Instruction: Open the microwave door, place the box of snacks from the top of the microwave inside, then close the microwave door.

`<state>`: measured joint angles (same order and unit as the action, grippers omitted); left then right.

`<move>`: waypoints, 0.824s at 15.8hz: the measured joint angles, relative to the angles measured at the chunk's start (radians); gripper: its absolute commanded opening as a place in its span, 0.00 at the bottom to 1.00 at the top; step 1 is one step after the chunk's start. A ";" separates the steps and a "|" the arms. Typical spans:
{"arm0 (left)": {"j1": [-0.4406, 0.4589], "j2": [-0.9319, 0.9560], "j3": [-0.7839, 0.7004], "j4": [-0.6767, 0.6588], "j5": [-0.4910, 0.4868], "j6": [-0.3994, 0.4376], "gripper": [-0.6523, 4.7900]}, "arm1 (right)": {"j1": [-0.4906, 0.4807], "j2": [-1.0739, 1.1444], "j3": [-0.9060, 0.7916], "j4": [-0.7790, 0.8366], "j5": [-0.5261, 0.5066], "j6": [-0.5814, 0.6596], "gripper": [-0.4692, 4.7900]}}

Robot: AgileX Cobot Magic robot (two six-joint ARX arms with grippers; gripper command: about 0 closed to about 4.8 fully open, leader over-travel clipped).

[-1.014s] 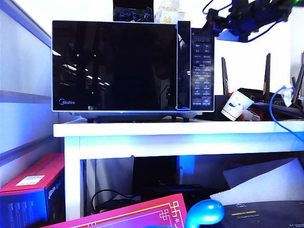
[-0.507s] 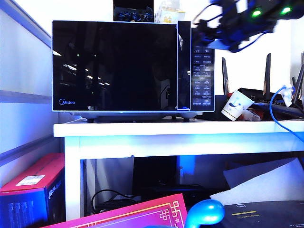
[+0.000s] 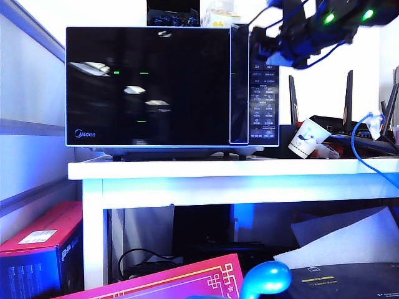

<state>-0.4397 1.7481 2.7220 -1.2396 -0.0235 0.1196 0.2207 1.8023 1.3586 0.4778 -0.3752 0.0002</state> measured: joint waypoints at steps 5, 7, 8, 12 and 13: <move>0.000 0.000 0.000 0.000 0.000 0.000 0.11 | -0.030 -0.050 0.003 -0.093 -0.312 0.023 0.76; 0.000 0.000 0.000 -0.007 0.000 0.000 0.11 | -0.035 -0.050 0.003 -0.103 -0.447 0.072 0.76; 0.000 0.000 0.000 -0.007 0.000 0.000 0.11 | -0.035 -0.050 0.003 -0.110 -0.500 0.095 0.76; 0.000 0.000 0.000 -0.007 0.000 0.000 0.11 | -0.049 -0.050 0.003 -0.111 -0.660 0.158 0.76; 0.000 0.000 0.000 -0.007 0.000 0.000 0.11 | -0.054 -0.056 0.002 -0.119 -0.701 0.182 0.76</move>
<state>-0.4397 1.7481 2.7224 -1.2469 -0.0235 0.1196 0.1669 1.7458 1.3605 0.3592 -1.0763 0.1825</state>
